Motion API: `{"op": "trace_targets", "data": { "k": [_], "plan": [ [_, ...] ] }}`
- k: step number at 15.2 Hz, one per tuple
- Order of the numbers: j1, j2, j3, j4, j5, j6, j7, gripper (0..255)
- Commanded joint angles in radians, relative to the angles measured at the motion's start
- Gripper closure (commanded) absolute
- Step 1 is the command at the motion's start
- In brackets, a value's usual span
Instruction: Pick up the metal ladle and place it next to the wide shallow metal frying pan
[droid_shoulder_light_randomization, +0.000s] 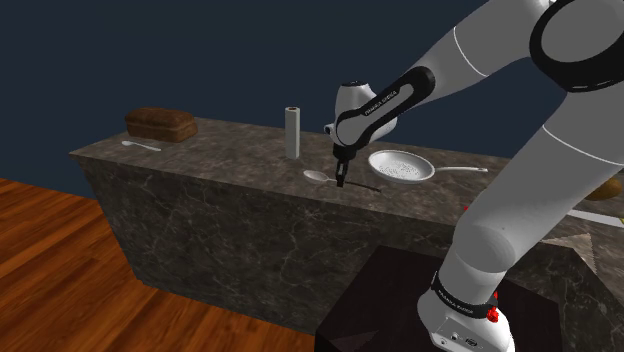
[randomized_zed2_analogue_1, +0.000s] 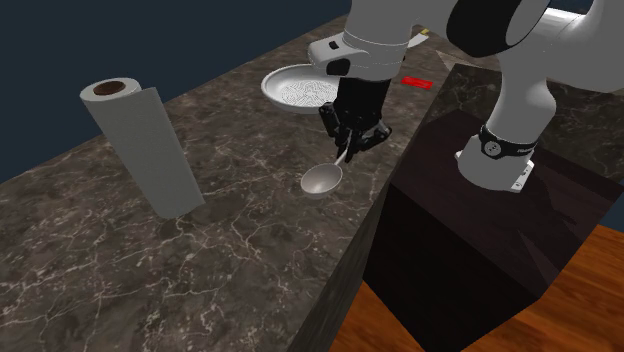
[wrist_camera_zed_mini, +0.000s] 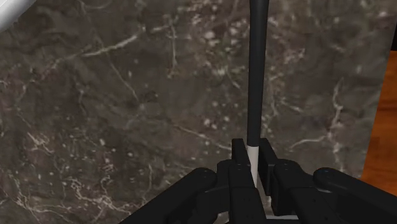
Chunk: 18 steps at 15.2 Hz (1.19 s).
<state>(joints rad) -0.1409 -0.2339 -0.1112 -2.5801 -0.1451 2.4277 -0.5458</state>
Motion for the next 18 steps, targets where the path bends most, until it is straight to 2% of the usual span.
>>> {"op": "trace_targets", "data": {
  "k": [1,2,7,11,18],
  "plan": [
    [0.0,0.0,0.0,0.0,0.0,0.0,0.0,255],
    [0.0,0.0,0.0,0.0,0.0,0.0,0.0,0],
    [0.0,0.0,0.0,0.0,0.0,0.0,0.0,0],
    [0.006,-0.096,0.01,0.05,0.009,-0.147,-0.003,0],
    [0.006,-0.096,0.01,0.05,0.009,-0.147,-0.003,0]
  ]
}}
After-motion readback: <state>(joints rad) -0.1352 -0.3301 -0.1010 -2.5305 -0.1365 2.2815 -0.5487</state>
